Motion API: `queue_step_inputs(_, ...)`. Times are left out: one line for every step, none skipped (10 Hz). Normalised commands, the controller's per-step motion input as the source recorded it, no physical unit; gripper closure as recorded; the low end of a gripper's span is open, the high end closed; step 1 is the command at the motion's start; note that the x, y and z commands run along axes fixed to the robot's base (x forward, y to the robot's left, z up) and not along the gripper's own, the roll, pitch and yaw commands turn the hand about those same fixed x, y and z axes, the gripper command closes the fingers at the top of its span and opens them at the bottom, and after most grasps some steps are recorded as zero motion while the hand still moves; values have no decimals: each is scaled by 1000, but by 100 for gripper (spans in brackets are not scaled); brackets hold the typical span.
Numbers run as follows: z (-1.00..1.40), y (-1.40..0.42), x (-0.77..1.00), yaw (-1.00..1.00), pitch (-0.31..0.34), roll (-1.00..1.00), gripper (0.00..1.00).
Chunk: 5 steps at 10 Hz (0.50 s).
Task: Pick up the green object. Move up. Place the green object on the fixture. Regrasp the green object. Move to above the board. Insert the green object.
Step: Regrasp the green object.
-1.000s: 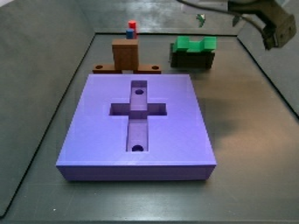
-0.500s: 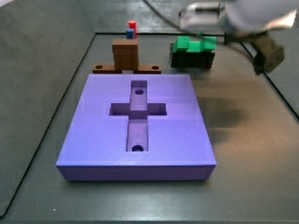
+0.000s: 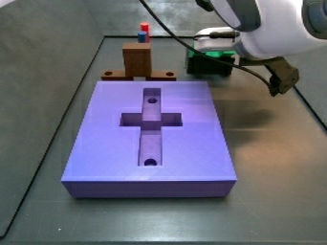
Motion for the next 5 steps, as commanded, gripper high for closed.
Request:
queue_step_inputs(-74,157,0,71,0,-240,0)
queue_step_inputs(-37,160,0,40,-63,-471,0)
queue_step_inputs(0,154,0,0,-154,-600,0)
queue_step_inputs(0,49,0,0,-111,-360,0)
queue_step_inputs(0,31,0,0,-140,-374,0)
